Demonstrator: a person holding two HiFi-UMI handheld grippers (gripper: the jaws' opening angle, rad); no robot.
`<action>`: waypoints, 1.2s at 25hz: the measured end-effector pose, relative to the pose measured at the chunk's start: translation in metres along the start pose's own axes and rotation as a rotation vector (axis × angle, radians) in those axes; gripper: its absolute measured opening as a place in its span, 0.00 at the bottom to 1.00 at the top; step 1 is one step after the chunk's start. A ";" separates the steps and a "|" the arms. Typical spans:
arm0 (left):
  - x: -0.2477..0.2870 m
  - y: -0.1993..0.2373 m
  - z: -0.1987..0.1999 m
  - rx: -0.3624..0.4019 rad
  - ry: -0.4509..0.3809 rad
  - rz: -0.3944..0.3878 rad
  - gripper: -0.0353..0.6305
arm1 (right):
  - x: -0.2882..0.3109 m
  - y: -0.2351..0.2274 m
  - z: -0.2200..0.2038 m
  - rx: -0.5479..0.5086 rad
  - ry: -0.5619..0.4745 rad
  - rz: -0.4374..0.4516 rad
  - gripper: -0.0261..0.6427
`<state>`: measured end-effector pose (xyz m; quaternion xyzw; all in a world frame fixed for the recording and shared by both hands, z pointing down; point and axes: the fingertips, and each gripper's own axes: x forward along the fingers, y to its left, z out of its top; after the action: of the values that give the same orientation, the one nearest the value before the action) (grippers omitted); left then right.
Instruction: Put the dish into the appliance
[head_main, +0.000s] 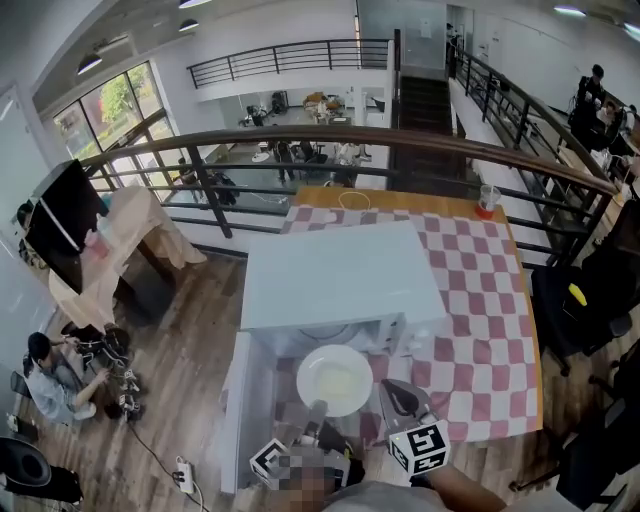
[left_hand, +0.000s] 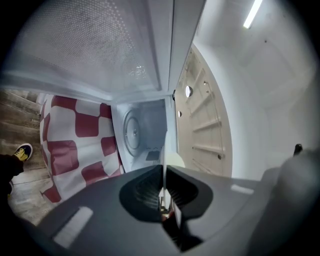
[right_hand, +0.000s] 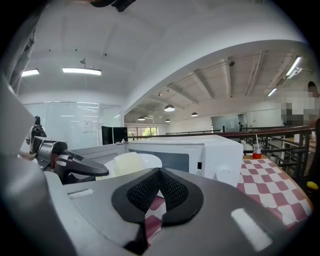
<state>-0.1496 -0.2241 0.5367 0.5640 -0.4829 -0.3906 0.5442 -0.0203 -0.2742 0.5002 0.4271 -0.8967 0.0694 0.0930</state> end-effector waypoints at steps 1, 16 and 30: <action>0.002 -0.001 0.004 0.002 -0.001 0.000 0.08 | 0.004 0.001 0.002 -0.001 0.002 0.002 0.04; 0.016 0.004 0.033 -0.044 -0.020 -0.001 0.08 | 0.037 0.005 0.006 -0.001 0.027 0.005 0.04; 0.038 0.010 0.054 -0.071 -0.010 -0.001 0.08 | 0.064 0.003 0.014 -0.004 0.020 -0.043 0.04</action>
<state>-0.1943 -0.2733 0.5448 0.5427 -0.4710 -0.4106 0.5613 -0.0631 -0.3234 0.5005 0.4452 -0.8866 0.0698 0.1041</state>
